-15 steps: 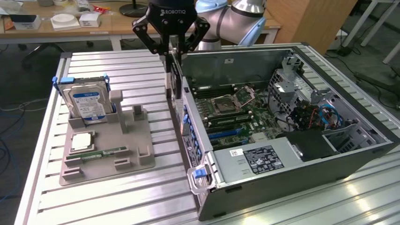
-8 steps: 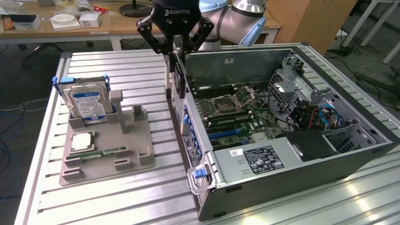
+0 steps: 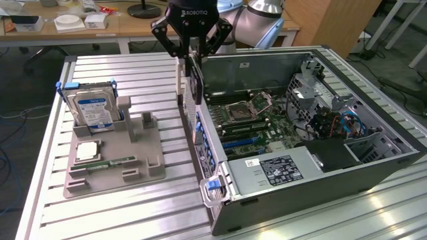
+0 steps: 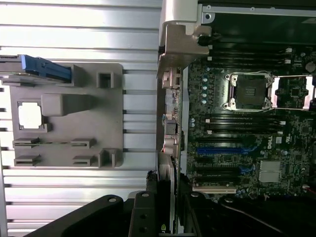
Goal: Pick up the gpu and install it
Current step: 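Pick up the gpu and move the gpu toward the slot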
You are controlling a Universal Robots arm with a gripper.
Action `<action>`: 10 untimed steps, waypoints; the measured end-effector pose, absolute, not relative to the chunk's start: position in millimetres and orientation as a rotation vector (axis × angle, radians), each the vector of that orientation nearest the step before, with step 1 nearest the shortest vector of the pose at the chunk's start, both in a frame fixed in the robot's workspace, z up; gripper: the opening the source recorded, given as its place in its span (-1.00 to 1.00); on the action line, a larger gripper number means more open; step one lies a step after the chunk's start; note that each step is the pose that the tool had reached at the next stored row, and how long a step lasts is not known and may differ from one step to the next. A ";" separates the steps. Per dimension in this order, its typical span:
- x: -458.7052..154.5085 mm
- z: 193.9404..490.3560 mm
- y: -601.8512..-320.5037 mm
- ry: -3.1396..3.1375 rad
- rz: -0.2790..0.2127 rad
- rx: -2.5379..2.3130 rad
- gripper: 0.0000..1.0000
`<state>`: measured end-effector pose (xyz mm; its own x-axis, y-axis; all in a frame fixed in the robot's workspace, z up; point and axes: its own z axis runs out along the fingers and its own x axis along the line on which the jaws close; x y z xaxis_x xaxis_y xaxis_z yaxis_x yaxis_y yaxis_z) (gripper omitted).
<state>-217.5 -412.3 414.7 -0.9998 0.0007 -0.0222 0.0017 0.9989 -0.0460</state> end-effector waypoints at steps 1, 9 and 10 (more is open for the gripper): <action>-216.6 414.8 -412.3 3.119 -0.072 0.002 -0.47; -209.2 414.7 -412.3 3.119 -0.072 0.002 -0.47; -208.3 414.7 -412.3 3.119 -0.072 0.002 -0.47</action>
<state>-208.3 -412.3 414.7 -0.9998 0.0007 -0.0222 0.0017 0.9989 -0.0460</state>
